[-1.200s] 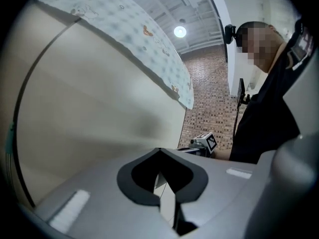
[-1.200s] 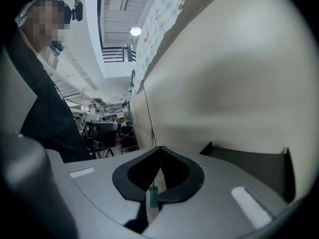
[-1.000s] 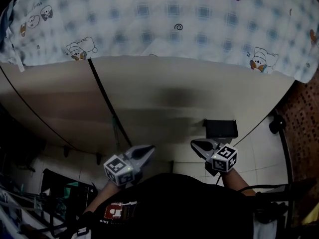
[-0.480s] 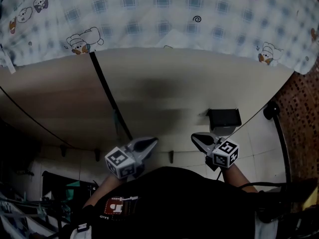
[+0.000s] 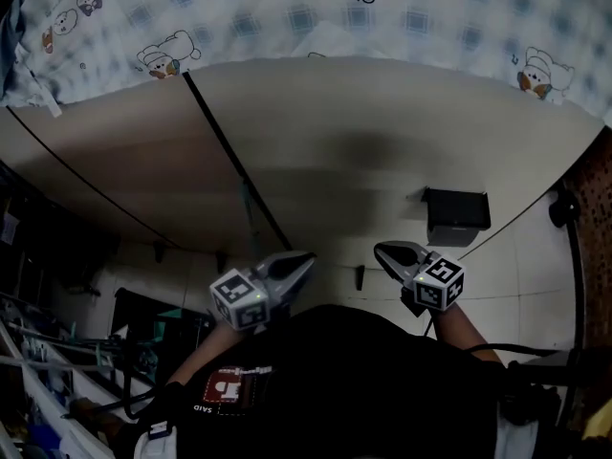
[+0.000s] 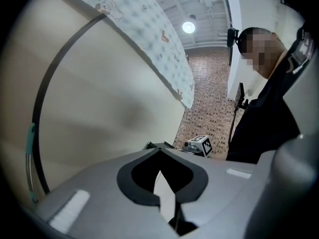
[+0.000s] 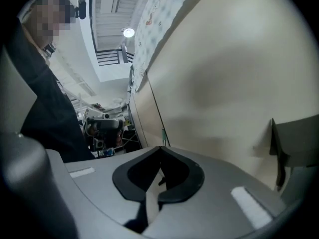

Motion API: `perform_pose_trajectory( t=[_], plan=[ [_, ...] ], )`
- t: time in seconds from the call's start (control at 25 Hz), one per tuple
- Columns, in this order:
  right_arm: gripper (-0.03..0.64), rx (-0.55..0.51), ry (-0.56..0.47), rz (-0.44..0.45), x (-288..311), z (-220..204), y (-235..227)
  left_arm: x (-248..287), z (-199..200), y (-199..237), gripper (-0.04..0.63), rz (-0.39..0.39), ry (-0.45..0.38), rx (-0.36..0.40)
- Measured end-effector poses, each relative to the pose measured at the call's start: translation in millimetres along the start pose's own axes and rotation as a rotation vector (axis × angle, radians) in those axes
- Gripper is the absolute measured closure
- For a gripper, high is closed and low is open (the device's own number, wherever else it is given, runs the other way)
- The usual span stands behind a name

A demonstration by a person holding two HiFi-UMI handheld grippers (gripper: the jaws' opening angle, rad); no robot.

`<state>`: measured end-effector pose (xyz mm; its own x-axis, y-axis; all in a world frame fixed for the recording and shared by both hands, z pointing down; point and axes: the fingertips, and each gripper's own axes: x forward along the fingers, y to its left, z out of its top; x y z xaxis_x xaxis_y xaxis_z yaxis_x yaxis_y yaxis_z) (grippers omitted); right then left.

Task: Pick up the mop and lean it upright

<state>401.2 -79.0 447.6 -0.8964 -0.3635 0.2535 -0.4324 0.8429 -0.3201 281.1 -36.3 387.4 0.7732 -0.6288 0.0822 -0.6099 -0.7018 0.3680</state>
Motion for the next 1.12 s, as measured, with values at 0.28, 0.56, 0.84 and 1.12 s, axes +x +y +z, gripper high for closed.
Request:
perform_pose_trajectory(
  t=[0.28,0.56,0.84,1.12],
  plan=[
    [0.603,0.009,0.016,-0.007,30,-3,9,-40,11,28,0.594,0.030,-0.028,-0.012],
    [0.601,-0.071,0.014,-0.056,141,23,60,-128,31,106,0.594,-0.048,-0.058,0.049],
    [0.601,-0.027,-0.006,-0.103,278,52,135,-249,56,205,0.594,-0.096,0.012,0.113],
    [0.601,-0.038,0.056,-0.124,316,42,162,-278,71,243,0.594,-0.110,-0.016,0.085]
  ],
)
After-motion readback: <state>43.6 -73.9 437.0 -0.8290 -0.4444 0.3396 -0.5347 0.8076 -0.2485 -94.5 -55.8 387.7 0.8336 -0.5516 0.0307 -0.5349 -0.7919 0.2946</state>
